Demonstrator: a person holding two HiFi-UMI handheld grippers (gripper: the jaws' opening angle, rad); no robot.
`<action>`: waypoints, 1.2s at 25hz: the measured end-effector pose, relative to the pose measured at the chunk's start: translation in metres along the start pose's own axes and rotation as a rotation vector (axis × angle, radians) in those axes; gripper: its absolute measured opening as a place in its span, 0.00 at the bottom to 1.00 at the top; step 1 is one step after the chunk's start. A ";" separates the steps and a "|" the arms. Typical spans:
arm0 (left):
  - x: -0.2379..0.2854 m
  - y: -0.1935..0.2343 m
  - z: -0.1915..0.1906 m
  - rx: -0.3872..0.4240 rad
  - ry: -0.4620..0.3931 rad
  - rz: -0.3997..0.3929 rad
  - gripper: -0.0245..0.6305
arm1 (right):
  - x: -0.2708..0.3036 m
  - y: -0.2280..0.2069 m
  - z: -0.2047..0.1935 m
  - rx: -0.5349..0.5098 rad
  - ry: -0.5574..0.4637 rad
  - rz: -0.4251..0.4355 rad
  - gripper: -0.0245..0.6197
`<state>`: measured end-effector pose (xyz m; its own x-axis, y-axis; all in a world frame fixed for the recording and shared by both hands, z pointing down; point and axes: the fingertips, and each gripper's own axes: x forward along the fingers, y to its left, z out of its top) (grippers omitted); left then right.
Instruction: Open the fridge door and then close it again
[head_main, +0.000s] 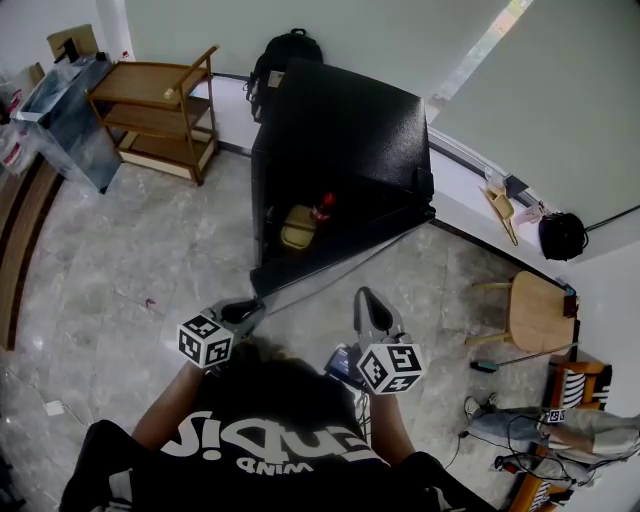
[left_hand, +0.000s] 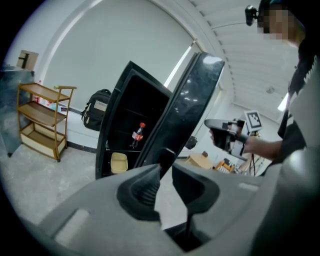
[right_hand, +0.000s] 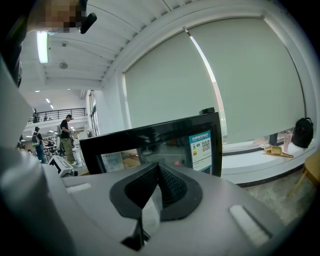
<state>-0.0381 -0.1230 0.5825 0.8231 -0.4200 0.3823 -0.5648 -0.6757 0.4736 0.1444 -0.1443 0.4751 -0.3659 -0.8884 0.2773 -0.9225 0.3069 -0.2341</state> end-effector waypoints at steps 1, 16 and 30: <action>0.000 -0.001 -0.001 0.001 0.002 -0.003 0.15 | 0.000 0.001 0.000 0.000 0.001 0.002 0.03; 0.001 0.005 0.001 0.037 -0.017 0.063 0.16 | 0.005 0.004 0.000 0.008 -0.013 0.013 0.03; 0.003 0.039 0.020 0.052 -0.037 0.117 0.17 | 0.018 0.004 0.007 -0.005 -0.025 0.008 0.03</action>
<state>-0.0567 -0.1625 0.5856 0.7542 -0.5189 0.4024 -0.6537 -0.6511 0.3856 0.1348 -0.1612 0.4727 -0.3702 -0.8941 0.2520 -0.9202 0.3157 -0.2315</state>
